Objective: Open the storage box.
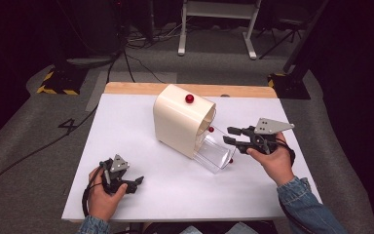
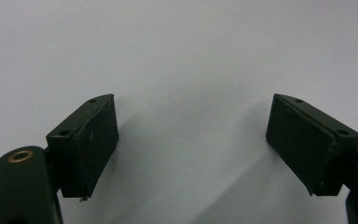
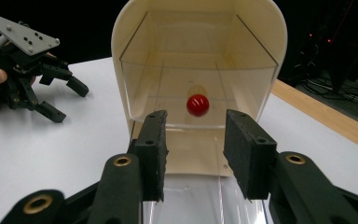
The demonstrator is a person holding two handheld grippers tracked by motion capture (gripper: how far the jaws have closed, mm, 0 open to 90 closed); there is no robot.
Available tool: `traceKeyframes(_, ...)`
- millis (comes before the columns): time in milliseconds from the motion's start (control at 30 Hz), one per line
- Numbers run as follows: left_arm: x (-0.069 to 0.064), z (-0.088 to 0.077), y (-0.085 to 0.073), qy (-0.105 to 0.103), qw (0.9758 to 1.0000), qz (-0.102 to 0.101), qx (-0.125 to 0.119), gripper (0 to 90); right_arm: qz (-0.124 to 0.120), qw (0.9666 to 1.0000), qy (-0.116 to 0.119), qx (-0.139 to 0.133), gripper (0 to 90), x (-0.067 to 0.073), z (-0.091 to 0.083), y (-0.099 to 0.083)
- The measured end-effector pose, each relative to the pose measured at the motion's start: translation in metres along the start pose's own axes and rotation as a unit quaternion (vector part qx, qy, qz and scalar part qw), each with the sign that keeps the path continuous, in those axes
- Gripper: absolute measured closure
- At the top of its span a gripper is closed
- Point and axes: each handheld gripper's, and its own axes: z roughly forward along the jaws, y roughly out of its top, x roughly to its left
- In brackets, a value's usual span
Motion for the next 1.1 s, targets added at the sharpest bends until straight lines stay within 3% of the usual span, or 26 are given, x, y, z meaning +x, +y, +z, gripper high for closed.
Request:
traceKeyframes(333,-0.001,0.000,0.000,0.000,1.0000,-0.002,-0.001,17.1,0.012,0.9999,0.012,0.000,63.7,-0.009,0.034,-0.002)
traceKeyframes(533,-0.001,0.000,0.000,0.000,1.0000,-0.002,-0.001,17.1,0.014,0.9998,0.014,-0.004,66.7,-0.009,0.044,-0.007)
traceKeyframes(767,0.000,0.000,0.000,0.001,1.0000,0.000,-0.001,17.1,0.014,0.9999,0.008,-0.005,73.6,-0.008,0.050,-0.009)
traceKeyframes(1100,0.000,0.000,0.000,0.001,1.0000,0.000,-0.001,17.1,0.013,0.9999,-0.004,-0.005,74.8,-0.005,0.047,-0.008)
